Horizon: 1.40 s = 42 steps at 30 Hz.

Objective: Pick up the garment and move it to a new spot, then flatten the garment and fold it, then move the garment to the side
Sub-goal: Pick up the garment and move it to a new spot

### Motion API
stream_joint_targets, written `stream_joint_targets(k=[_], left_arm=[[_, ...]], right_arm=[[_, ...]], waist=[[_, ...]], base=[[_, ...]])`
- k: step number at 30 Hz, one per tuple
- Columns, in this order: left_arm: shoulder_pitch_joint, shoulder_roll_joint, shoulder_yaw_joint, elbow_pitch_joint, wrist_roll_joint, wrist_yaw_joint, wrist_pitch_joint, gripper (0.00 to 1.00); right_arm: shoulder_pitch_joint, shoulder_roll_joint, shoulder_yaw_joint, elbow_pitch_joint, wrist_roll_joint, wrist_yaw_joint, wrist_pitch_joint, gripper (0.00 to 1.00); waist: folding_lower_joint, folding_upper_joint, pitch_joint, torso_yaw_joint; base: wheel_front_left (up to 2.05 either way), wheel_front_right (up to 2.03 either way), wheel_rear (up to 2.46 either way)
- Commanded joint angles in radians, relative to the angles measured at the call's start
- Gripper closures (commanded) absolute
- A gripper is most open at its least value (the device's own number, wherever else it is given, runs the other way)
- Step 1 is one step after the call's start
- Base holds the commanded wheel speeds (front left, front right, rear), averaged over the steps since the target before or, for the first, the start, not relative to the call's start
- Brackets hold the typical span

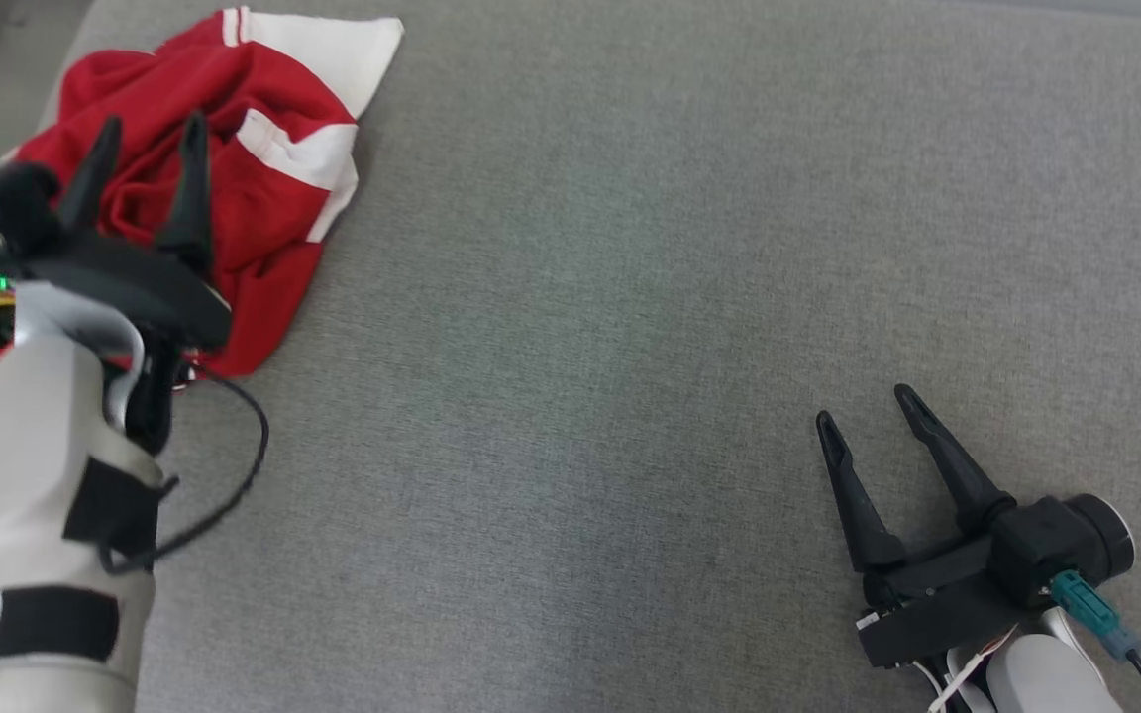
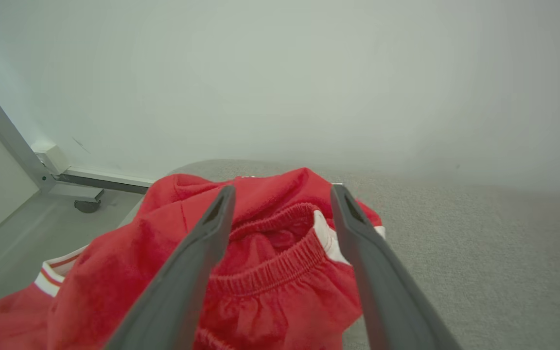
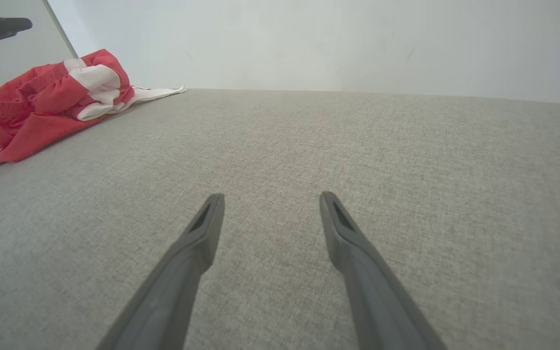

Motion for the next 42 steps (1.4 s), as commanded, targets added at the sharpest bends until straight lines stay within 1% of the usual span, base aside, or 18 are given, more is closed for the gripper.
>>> stream_joint_targets(k=[1, 3, 5, 7, 12, 13, 21, 26, 27, 28, 29, 32, 39, 42], left_arm=[[-0.031, 0.006, -0.001, 0.029, -0.019, -0.002, 0.023, 0.0], [-0.081, 0.005, -0.004, 0.081, -0.053, -0.008, 0.069, 0.0], [-0.126, 0.028, -0.024, 0.122, -0.055, -0.007, 0.095, 0.0], [-0.161, 0.034, -0.042, 0.164, -0.067, -0.009, 0.122, 0.0], [-0.229, 0.053, -0.125, 0.254, -0.09, -0.009, 0.212, 0.0], [-0.251, 0.064, -0.156, 0.28, -0.106, -0.009, 0.251, 0.0], [-0.284, 0.087, -0.255, 0.366, -0.162, -0.01, 0.387, 0.0], [-0.283, 0.107, -0.296, 0.386, -0.188, -0.01, 0.409, 0.0], [-0.281, 0.109, -0.306, 0.389, -0.192, -0.01, 0.413, 0.29], [-0.28, 0.111, -0.316, 0.388, -0.199, -0.01, 0.411, 0.93], [-0.279, 0.115, -0.32, 0.389, -0.208, -0.01, 0.411, 1.0], [-0.277, 0.129, -0.332, 0.384, -0.229, -0.01, 0.385, 1.0], [-0.27, 0.137, -0.326, 0.369, -0.25, -0.01, 0.236, 1.0], [-0.251, 0.13, -0.313, 0.351, -0.282, -0.01, 0.168, 1.0]], right_arm=[[-0.006, -0.009, -0.001, 0.0, -0.005, 0.001, -0.001, 0.0], [-0.01, -0.018, -0.007, -0.007, -0.008, 0.0, -0.001, 0.0], [-0.015, -0.023, -0.006, -0.01, -0.012, 0.0, 0.0, 0.0], [-0.023, -0.026, -0.006, -0.011, -0.013, 0.0, 0.0, 0.0], [-0.043, -0.035, -0.013, -0.013, -0.01, 0.0, 0.003, 0.0], [-0.047, -0.037, -0.013, -0.013, -0.008, 0.0, 0.003, 0.0], [-0.049, -0.032, -0.01, -0.011, -0.004, 0.0, 0.006, 0.0], [-0.058, -0.028, -0.006, -0.013, -0.001, -0.001, 0.006, 0.0], [-0.06, -0.027, -0.006, -0.013, -0.001, -0.001, 0.006, 0.0], [-0.062, -0.026, -0.007, -0.012, 0.0, -0.001, 0.006, 0.0], [-0.064, -0.025, -0.009, -0.012, -0.001, -0.001, 0.006, 0.0], [-0.069, -0.023, -0.014, -0.009, 0.0, -0.001, 0.006, 0.0], [-0.058, 0.002, -0.003, 0.0, 0.01, -0.001, 0.005, 0.0], [-0.051, 0.023, 0.008, -0.003, 0.013, 0.0, 0.004, 0.0]], waist=[[-0.0002, -0.0002, 0.045, -0.025], [-0.0002, -0.0002, 0.062, -0.028], [-0.0002, -0.0002, 0.078, -0.035], [-0.0002, -0.0002, 0.093, -0.042], [-0.0002, -0.0002, 0.12, -0.055], [-0.0002, -0.0002, 0.128, -0.06], [-0.0002, -0.0002, 0.143, -0.071], [-0.0002, -0.0002, 0.148, -0.08], [-0.0002, -0.0002, 0.149, -0.081], [-0.0002, -0.0002, 0.149, -0.083], [-0.0002, -0.0002, 0.149, -0.084], [-0.0002, -0.0002, 0.149, -0.087], [-0.0002, -0.0002, 0.108, -0.094], [-0.0002, -0.0002, 0.074, -0.099]], base=[[0.0, 0.0, 0.0], [0.0, 0.0, 0.0], [0.0, 0.0, 0.0], [0.0, 0.0, 0.0], [0.0, 0.0, 0.0], [0.0, 0.0, 0.0], [0.0, 0.0, 0.0], [0.0, 0.0, 0.0], [0.0, 0.0, 0.0], [0.0, 0.0, 0.0], [0.0, 0.0, 0.0], [0.0, 0.0, 0.0], [0.0, 0.0, 0.0], [0.0, 0.0, 0.0]])
